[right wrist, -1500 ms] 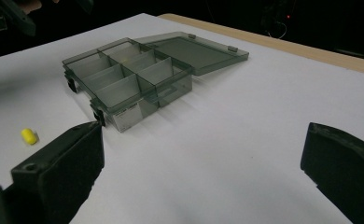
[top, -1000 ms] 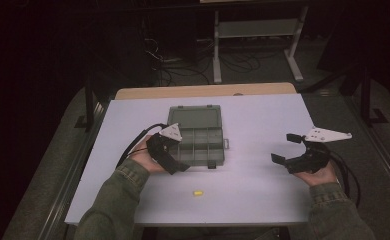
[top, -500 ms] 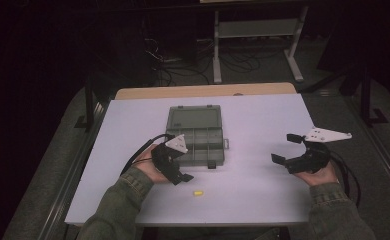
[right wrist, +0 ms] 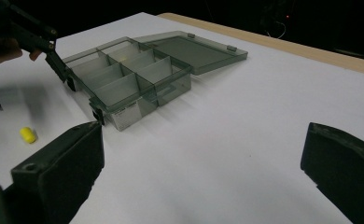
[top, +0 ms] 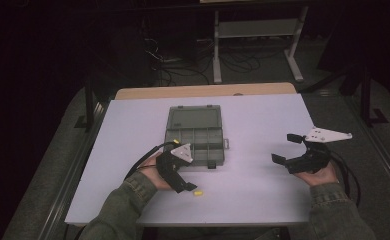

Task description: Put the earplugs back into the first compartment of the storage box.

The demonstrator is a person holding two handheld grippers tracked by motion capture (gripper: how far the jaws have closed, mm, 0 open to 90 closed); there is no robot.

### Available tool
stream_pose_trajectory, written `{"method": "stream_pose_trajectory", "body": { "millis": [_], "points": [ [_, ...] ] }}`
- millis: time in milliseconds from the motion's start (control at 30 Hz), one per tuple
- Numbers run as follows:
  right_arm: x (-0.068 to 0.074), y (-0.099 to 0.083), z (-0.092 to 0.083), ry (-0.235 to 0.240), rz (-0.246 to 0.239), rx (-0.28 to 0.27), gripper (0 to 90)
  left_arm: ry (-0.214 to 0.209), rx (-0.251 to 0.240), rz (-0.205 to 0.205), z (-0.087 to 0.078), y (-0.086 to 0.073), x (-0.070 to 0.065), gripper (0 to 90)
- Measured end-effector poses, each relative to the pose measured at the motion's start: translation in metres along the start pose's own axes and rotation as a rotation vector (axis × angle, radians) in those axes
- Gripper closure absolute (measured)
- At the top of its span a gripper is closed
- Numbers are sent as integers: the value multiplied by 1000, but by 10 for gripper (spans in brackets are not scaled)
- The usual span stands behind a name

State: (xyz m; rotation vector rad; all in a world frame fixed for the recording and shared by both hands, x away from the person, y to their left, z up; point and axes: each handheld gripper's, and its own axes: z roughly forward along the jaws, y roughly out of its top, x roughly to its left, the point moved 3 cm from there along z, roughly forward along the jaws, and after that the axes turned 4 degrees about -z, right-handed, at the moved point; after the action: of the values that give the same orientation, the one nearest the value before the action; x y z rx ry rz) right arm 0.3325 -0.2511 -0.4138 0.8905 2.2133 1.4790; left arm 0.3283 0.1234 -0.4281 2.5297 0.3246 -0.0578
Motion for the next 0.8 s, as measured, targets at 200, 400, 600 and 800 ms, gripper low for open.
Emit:
{"method": "stream_pose_trajectory", "body": {
  "millis": [200, 400, 600, 800],
  "points": [
    [0, 0, -1, -2, 0, 0, 0, -36, 25, 16, 8, 0, -5, 224],
    [0, 0, 0, -1, 0, 1, 0, -66, 47, 43, 14, 0, -10, 313],
    [-1, 0, -1, -3, -1, 1, 0, -91, 62, 58, 17, 1, -16, 403],
    [0, 0, 0, 0, -2, 2, 0, -93, 85, 75, 23, 0, -19, 508]
  ]
}}
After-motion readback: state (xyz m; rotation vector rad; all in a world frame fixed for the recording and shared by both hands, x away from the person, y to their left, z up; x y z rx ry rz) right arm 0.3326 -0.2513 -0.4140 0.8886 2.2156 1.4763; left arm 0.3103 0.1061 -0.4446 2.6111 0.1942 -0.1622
